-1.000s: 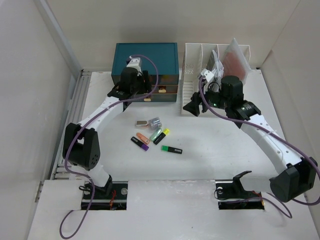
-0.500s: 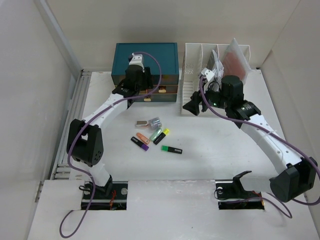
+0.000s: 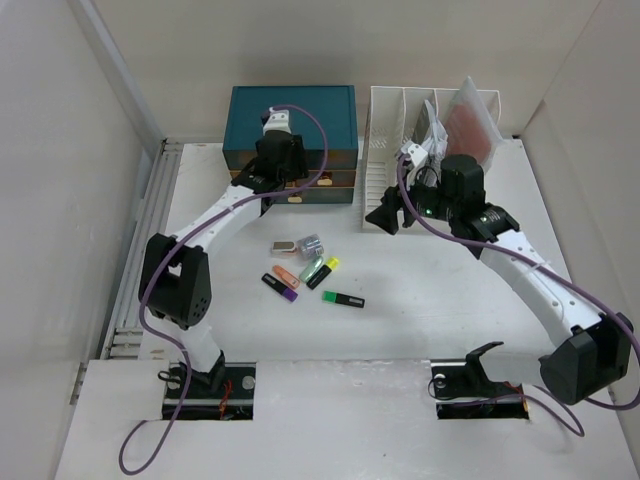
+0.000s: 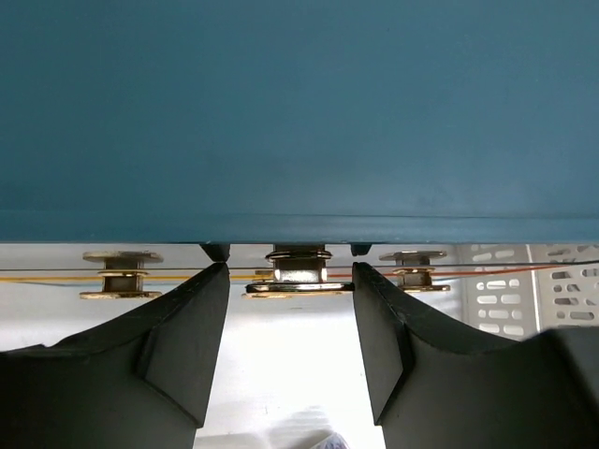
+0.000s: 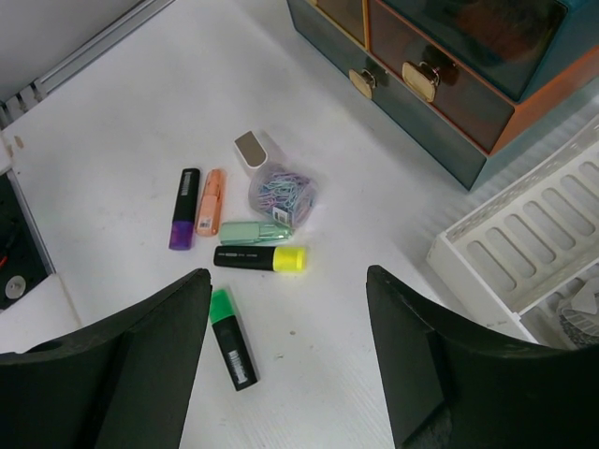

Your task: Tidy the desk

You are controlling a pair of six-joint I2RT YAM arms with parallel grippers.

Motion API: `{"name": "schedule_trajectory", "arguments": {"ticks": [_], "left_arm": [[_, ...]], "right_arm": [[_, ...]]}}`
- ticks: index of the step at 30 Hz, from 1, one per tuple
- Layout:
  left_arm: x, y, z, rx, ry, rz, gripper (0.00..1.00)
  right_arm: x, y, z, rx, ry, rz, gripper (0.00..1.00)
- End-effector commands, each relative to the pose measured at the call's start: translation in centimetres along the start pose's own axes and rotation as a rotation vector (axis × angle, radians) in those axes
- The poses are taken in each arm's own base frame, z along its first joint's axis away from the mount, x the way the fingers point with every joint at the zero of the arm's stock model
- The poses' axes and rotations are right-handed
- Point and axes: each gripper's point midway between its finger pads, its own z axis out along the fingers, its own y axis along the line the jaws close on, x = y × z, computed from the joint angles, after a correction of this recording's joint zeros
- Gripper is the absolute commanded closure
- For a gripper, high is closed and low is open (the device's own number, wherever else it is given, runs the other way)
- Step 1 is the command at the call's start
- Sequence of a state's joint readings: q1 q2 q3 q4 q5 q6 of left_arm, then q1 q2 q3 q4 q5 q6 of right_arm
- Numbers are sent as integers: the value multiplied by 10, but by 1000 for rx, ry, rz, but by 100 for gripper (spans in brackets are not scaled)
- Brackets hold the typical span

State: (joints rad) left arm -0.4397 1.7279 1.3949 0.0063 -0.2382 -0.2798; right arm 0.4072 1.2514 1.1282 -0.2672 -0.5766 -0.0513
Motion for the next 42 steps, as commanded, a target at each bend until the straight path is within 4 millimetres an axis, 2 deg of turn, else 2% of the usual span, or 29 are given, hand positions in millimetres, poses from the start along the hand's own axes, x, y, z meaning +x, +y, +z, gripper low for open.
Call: {"name": "schedule_trajectory", "arguments": {"ticks": [1,3,4,9,14,15,18,21,22,24,28,29,32,42], "left_arm": [[-34,-15,-4,3,-91,-26,48],[-42,-12,-5,-22,-108,-31,48],[-40,-17,-4,-24,-105,-24,48],[-39,-19,-2,-68,-114,-24,48],[-38,-14,-3,-91,-112,-12,59],[-38,-14,-3,-91,-112,-12,65],[-34,-17,-5,-84,-107,-7,72],[-32,-14,-11,-84,-105,-6,74],[-24,-18,-10,-77,-96,-7,74],[-21,-14,-13,-88,-94,-5,74],[-20,-14,-32,-62,-105,-38,74],[-8,-18,-35,-45,-88,-36,74],[2,-19,-49,-27,-83,-43,74],[24,-35,-87,34,-79,-78,71]], "right_arm": [[-17,8,-6,-10,-68,-37,27],[-13,7,-5,-10,-60,-32,27],[-18,9,-7,-9,-75,-42,27],[-14,8,-6,-10,-68,-37,27],[-16,10,-9,-9,-75,-42,27],[-12,9,-8,-10,-68,-37,27],[-12,9,-8,-10,-68,-37,27],[-12,9,-8,-10,-68,-37,27],[-12,9,-8,-10,-68,-37,27],[-8,9,-7,-10,-60,-32,27],[-8,10,-7,-19,-60,-32,27],[-8,10,-7,-19,-60,-32,27],[-10,12,-9,-19,-68,-37,27],[-10,14,-13,-19,-74,-42,27]]}}
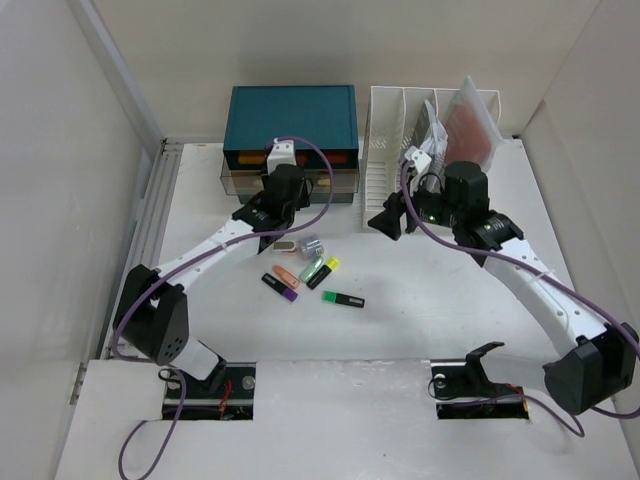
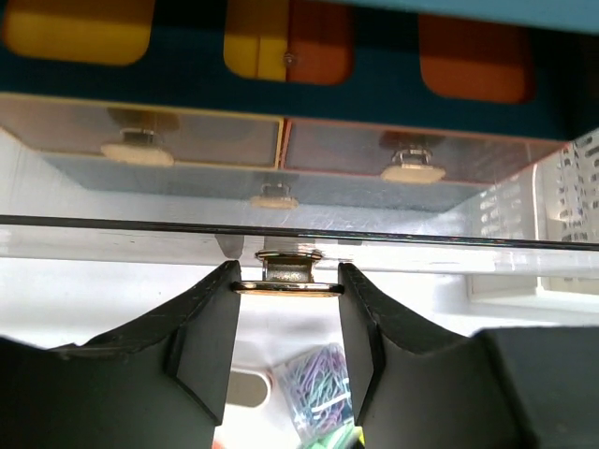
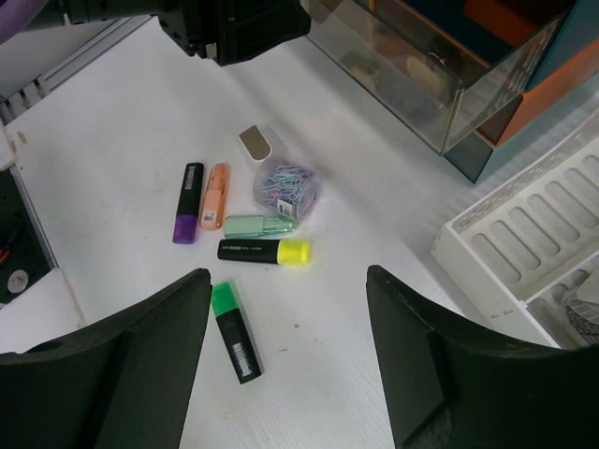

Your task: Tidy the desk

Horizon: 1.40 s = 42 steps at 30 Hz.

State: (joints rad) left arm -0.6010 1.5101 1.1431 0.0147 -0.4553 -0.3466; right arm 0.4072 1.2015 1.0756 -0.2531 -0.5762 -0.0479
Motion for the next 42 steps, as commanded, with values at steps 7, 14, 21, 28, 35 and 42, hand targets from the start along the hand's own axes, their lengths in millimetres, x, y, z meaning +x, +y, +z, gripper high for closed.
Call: {"name": "schedule_trajectory", "arguments": {"ticks": [7,14,21,28,35,42], "left_arm": [[-18,-19,-29,79,-46,-89,5],[-52,-35,-80,189,-85,-109,0],[-84,23,-174,211,-213,-219,0],[-56,120,-208,-17,-327,-313,0],[-41,126,-205,-22,-319,-306,0],[-39,118,-203,26,-305,-290,0]], "right_arm": [[-15,9,-6,-29,-56,-67,26],[-2,15,-1,-38,20,-228,0],[29,36,32,-2,182,-442,0],[51,36,95,204,284,-284,0],[85,53,147,382,353,-118,0],[97,58,172,397,373,1,0]]}}
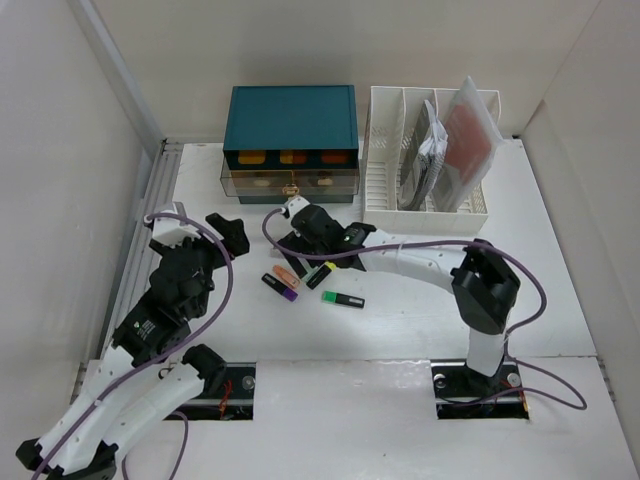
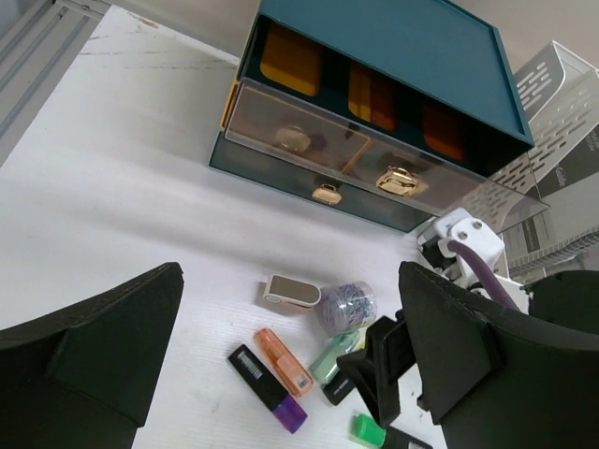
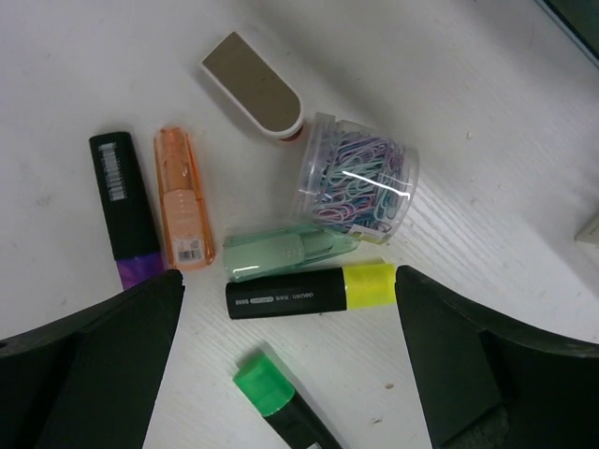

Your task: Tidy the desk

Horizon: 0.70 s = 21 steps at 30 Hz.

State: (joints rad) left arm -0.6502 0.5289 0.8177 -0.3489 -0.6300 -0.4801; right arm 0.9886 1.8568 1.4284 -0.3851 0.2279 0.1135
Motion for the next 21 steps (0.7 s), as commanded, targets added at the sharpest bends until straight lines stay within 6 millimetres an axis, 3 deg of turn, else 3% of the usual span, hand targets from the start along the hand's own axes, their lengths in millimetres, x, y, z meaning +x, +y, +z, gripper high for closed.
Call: {"name": "schedule_trajectory", "arguments": {"ticks": [1,9,15,17,21], "left_arm": [[-6,-3,1,22,-18,-14,0],[-8,-6,4,50,-20,-24,0],[-18,0,-1,42,-63,-50,0],[-14,2,0,38,-56,-45,0],[-16,3,-1,34,-67,-50,0]], "right_arm": [[-22,-8,1,63,-53,116,0],[-5,-11,27,112,-25,130,0],[-22,-28,35,112,-93,192,5],[-18,-34,40,108,-78,202,6],[-27,-36,40,99,-103,223,7]]}}
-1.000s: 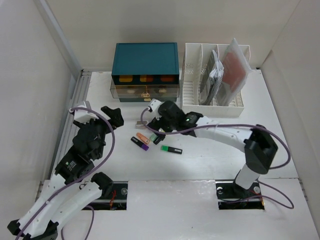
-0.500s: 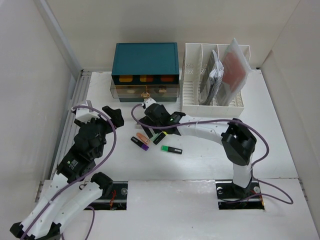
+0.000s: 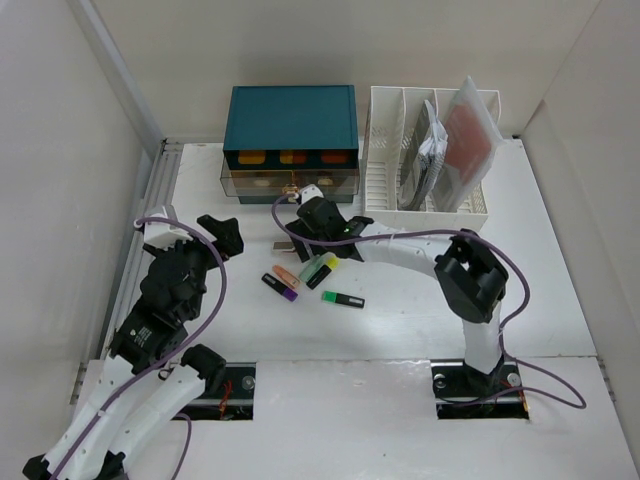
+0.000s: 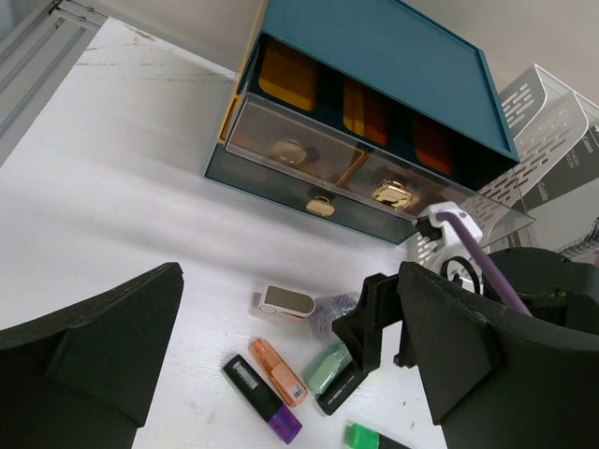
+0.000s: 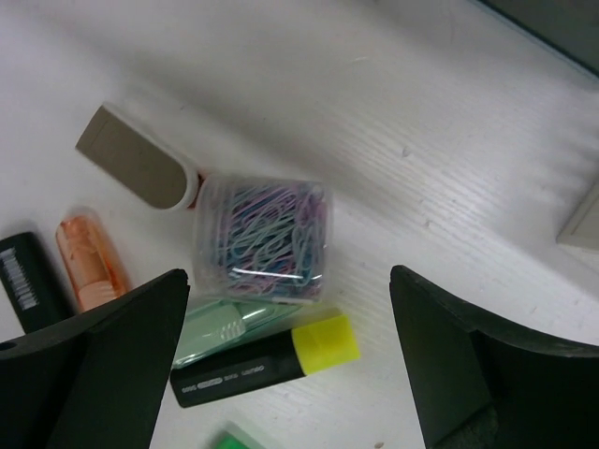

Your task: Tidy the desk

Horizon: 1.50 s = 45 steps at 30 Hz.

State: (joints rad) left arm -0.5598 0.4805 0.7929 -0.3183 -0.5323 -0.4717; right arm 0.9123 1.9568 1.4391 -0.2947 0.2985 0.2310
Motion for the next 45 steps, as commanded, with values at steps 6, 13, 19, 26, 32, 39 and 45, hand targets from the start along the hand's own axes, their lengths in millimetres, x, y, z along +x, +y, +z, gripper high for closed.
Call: {"name": "schedule_trajectory", "arguments": {"ticks": [6,13,19,26,32,39,45], "left_arm": [[-13,-1,-1,5,-54,-20,0],[-13,0,-1,5,-54,-20,0],[-15,0,-3,9,-61,-25,0],[-15,0,-3,9,-61,-25,0],[-15,0,-3,9,-61,-25,0],[-15,0,-3,9,-61,-25,0],[-15,-1,-1,10,-59,-27,0]], "right_arm": [[-18,11,9,-44,-53,58,7],[-21,16,11,-59,-61,79,7],[-12,15,22,-44,-39,72,11],[-10,16,29,-44,-42,64,40],[-11,18,16,-84,-51,42,74],[-47,24,-55,-83,-208,-143,92],[-80,30,-124,-237,-361,-413,99]]}}
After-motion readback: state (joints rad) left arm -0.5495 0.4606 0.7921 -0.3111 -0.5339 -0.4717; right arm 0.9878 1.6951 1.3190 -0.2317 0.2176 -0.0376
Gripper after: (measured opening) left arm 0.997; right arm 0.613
